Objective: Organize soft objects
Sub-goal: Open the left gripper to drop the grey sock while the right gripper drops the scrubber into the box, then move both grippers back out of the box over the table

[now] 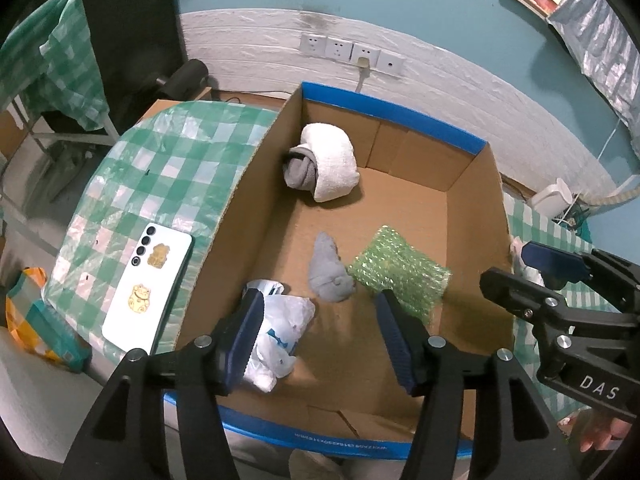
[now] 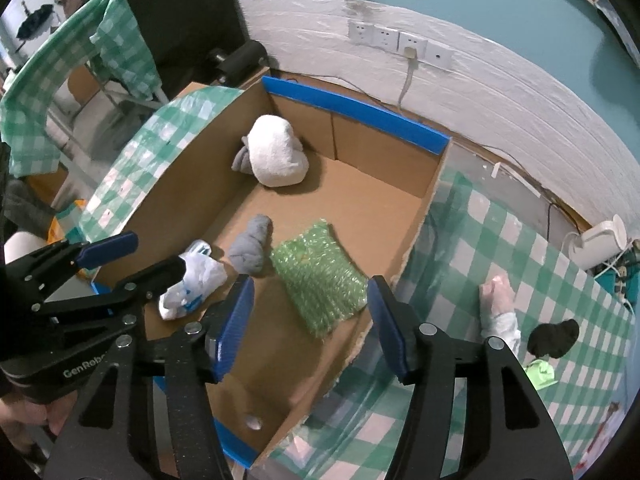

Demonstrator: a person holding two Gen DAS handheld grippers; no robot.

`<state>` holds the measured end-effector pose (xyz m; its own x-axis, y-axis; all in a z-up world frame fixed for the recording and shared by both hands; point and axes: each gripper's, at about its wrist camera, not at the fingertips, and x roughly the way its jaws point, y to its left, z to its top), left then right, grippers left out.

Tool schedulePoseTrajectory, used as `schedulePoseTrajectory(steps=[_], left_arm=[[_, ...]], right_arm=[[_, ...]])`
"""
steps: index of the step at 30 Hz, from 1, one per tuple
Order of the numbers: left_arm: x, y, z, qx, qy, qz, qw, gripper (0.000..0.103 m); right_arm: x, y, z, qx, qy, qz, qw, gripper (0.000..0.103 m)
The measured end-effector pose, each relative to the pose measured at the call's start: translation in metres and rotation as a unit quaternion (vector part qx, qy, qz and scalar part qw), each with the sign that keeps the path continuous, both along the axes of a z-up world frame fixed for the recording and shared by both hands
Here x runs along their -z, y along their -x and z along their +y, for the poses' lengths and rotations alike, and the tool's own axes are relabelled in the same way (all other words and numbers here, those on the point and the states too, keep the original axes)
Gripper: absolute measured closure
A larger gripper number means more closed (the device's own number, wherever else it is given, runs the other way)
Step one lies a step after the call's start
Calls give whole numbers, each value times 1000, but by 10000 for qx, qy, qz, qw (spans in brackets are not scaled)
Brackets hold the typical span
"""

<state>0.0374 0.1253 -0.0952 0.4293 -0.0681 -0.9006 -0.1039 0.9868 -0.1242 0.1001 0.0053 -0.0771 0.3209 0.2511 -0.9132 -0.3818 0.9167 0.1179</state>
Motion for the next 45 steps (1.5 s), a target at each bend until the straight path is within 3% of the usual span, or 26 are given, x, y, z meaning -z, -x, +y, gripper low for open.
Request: schedulePoseTrajectory(steps=[17, 45], left_arm=[[-9, -5, -37, 359, 85, -64, 9993, 43], [-21, -7, -126, 1076, -168, -257, 9937, 35]], right_arm=[[-1, 5, -37, 339, 81, -17, 9994, 43], [-2, 40, -150, 1274, 233, -40, 9916, 42]])
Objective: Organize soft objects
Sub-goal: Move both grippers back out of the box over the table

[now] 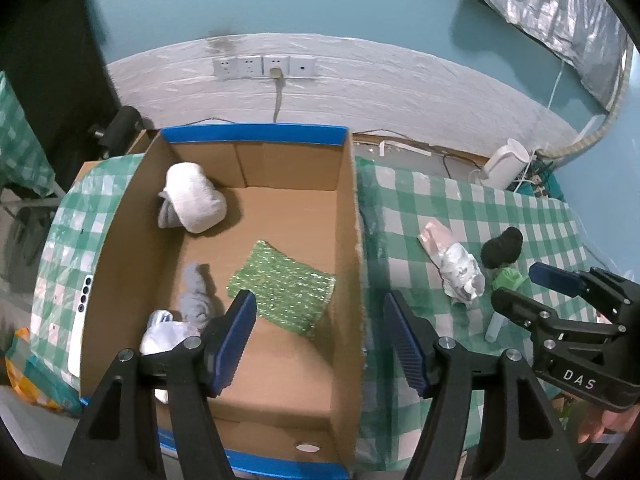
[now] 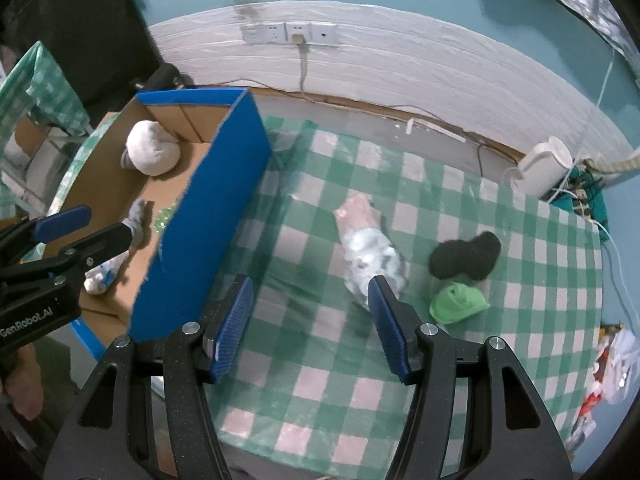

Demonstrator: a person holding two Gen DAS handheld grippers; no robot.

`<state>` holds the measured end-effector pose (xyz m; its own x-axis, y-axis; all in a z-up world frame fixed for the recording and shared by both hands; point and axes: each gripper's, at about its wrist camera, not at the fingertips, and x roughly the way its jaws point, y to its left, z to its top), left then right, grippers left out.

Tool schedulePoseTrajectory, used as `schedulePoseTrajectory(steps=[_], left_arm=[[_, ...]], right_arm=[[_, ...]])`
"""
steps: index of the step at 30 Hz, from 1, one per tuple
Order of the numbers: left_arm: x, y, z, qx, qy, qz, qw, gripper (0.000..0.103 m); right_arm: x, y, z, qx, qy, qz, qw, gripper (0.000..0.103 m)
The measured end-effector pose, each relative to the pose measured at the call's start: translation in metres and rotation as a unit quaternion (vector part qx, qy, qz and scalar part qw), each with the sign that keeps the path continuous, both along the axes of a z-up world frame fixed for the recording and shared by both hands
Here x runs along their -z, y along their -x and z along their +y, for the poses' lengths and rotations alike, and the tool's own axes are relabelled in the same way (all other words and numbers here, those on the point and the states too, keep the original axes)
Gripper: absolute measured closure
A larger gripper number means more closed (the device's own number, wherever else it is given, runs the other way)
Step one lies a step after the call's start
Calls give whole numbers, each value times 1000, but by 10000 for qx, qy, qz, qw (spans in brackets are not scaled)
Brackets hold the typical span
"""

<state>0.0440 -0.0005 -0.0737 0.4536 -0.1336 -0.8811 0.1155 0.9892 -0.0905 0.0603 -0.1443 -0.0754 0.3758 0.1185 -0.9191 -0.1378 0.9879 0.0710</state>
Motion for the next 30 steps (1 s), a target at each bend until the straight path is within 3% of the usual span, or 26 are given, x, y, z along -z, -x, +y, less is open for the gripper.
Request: schedulePoseTrajectory(steps=[5, 17, 30], left_arm=[[1, 1, -16, 108, -55, 9, 9999, 34], [1, 1, -55, 385, -183, -24, 9991, 27], [13, -3, -93, 631, -278, 136, 9975, 26]], right_arm=[[0, 6, -18, 163, 0, -18, 9999, 38], [3, 16, -51, 454, -28, -15, 9990, 38], [13, 20, -96, 911, -77, 58, 9958, 38]])
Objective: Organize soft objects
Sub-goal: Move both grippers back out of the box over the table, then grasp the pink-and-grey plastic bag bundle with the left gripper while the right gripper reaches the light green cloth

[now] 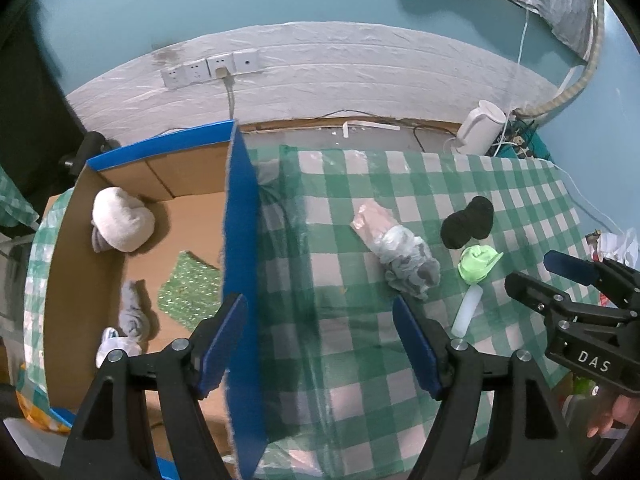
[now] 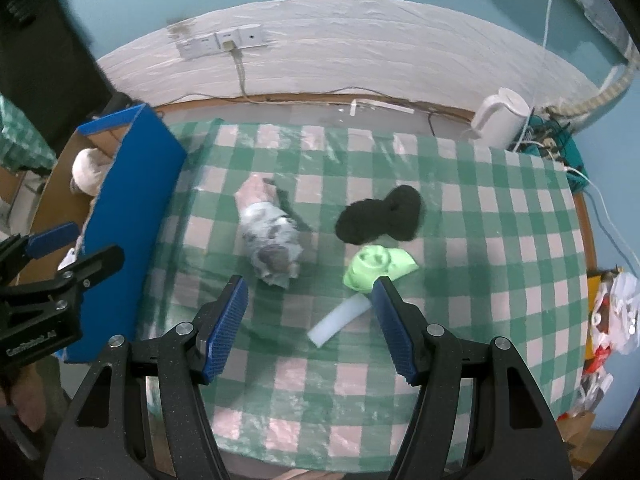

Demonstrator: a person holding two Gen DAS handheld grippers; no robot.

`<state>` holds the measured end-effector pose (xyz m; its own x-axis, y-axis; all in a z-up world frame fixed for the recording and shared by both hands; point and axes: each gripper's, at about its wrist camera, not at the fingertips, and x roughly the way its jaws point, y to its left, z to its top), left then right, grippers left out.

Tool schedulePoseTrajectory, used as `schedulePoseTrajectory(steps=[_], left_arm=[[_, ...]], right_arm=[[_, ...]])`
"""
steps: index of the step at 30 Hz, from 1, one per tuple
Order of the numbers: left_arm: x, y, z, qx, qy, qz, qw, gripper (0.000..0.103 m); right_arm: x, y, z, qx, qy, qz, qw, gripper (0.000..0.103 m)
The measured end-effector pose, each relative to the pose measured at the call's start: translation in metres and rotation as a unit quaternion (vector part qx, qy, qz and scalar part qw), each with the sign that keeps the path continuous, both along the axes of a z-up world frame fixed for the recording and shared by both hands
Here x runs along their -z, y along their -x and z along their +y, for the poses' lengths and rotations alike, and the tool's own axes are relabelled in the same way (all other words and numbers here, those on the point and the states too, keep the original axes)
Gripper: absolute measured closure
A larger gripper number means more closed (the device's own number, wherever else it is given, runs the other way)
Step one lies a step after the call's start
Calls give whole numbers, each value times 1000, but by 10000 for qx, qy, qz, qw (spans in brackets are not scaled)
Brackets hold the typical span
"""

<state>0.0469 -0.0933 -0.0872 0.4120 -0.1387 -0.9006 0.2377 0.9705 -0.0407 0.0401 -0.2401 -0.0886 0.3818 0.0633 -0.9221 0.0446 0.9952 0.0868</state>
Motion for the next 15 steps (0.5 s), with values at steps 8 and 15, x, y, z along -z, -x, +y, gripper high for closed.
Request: schedulePoseTrajectory(steps=[8, 15], left_arm=[[10, -9, -21, 95, -52, 103, 9999, 26], [27, -21, -33, 89, -41, 325, 9994, 26]], right_arm=[[11, -4, -20, 247, -11, 103, 9996, 38], [22, -13, -36, 436, -38, 226, 9988, 38]])
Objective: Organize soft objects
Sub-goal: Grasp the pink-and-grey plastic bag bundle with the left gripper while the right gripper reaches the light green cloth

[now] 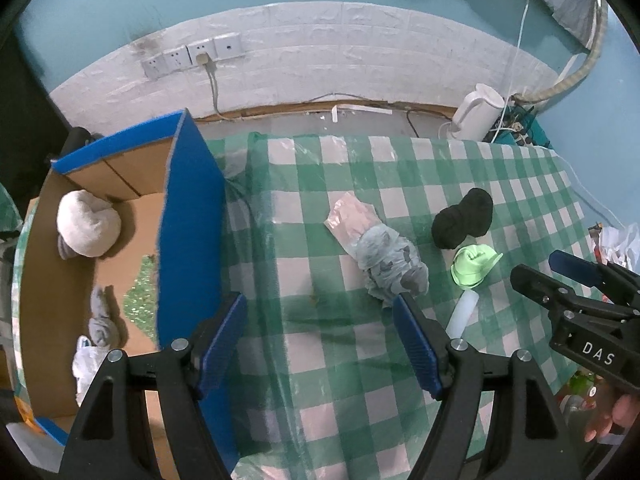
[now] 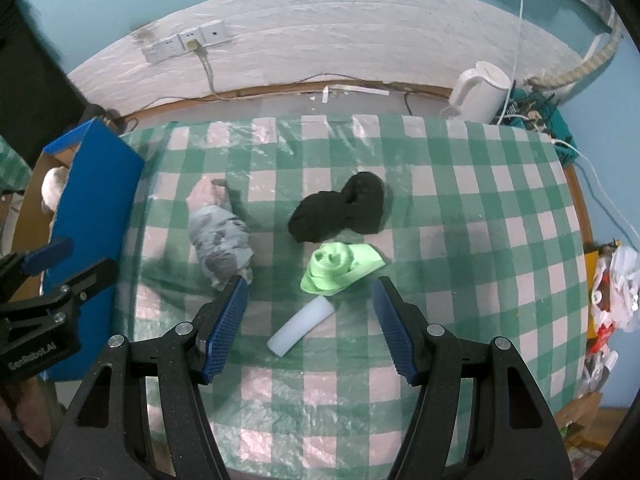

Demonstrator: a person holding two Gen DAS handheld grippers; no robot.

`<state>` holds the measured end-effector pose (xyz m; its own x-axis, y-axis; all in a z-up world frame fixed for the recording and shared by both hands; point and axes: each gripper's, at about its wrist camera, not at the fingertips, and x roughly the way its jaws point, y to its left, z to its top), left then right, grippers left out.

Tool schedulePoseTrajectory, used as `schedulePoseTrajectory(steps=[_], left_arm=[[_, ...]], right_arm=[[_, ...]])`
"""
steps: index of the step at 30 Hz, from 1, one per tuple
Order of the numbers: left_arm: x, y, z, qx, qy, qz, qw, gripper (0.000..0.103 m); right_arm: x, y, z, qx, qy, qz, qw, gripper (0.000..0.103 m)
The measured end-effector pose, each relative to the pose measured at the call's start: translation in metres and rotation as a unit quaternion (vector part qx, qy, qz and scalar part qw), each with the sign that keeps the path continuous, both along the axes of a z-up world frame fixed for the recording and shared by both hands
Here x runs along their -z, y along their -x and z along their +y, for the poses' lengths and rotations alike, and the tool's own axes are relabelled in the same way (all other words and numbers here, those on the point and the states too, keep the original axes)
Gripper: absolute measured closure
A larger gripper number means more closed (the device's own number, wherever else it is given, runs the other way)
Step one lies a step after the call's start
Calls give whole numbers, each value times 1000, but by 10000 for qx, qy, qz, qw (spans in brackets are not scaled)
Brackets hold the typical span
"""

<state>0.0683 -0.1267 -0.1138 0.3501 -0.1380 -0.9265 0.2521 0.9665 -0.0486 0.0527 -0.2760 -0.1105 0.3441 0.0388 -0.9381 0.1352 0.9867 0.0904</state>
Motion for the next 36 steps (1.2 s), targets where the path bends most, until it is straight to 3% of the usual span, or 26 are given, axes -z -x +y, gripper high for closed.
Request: schedulePoseTrajectory(steps=[10, 19, 36], left_arm=[[26, -24, -18, -116, 32, 218, 9997, 26], [37, -47, -27, -363, 410, 468, 9974, 26], [89, -62, -62, -221, 290, 945, 9949, 23]], right_arm=[[30, -18, -20, 393, -209, 312, 9985, 38], [58, -23, -28, 538, -202, 577, 9967, 38], [74, -22, -43, 707, -225, 781, 9942, 37]])
